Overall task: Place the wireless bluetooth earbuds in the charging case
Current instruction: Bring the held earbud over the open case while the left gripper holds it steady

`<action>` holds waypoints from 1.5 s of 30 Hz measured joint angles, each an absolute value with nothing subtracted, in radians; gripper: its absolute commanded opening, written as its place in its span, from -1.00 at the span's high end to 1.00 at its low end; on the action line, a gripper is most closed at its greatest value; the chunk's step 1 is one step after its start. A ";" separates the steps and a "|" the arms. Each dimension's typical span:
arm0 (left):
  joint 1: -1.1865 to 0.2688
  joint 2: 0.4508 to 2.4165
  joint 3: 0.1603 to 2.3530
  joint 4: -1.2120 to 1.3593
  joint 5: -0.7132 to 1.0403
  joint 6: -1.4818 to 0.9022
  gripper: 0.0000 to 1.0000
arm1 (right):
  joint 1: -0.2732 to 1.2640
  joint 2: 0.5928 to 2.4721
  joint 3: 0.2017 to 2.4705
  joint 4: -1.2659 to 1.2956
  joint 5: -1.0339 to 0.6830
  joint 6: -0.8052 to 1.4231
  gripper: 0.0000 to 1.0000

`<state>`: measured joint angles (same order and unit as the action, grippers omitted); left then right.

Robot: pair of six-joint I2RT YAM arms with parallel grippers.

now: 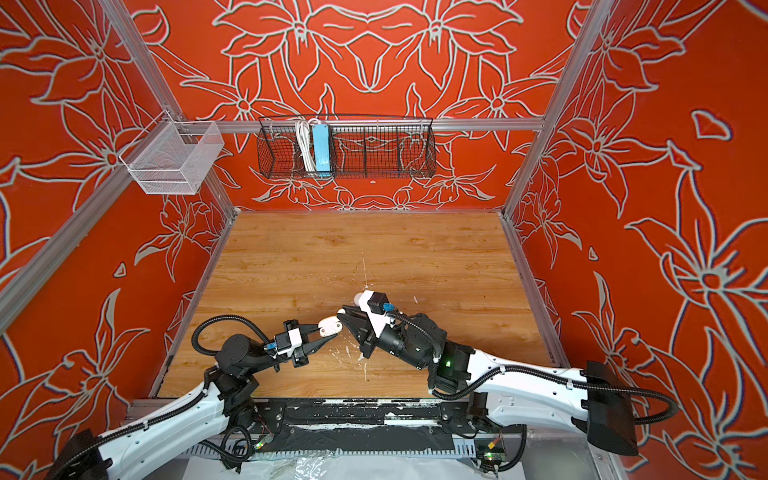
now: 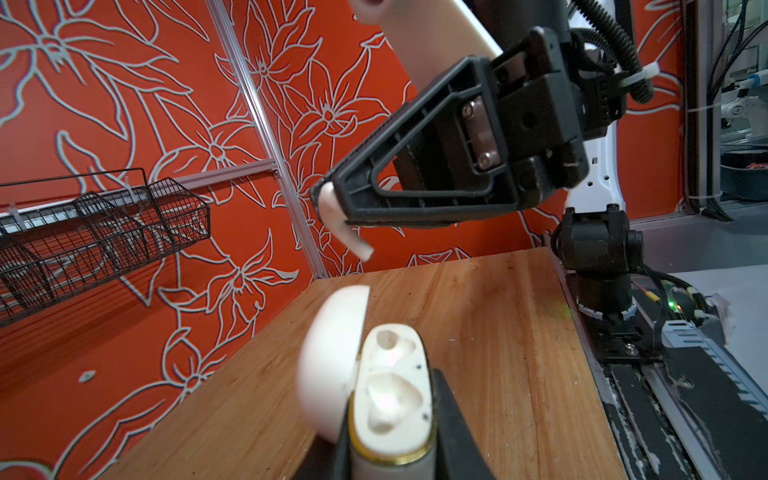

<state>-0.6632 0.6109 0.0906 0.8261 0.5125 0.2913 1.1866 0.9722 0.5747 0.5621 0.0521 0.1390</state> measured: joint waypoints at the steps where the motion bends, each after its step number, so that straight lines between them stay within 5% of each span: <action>1: -0.663 0.605 0.091 0.817 0.506 0.292 1.00 | 1.187 0.973 0.574 0.564 0.052 0.139 0.68; 45: -0.663 0.578 0.172 0.636 0.401 0.222 1.00 | 1.191 1.113 0.524 0.753 0.178 0.161 0.71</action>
<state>-0.6632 0.5781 0.1719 0.6357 0.4007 0.2222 1.1912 1.1133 0.5243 0.7528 0.1776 0.1612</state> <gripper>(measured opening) 0.248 0.197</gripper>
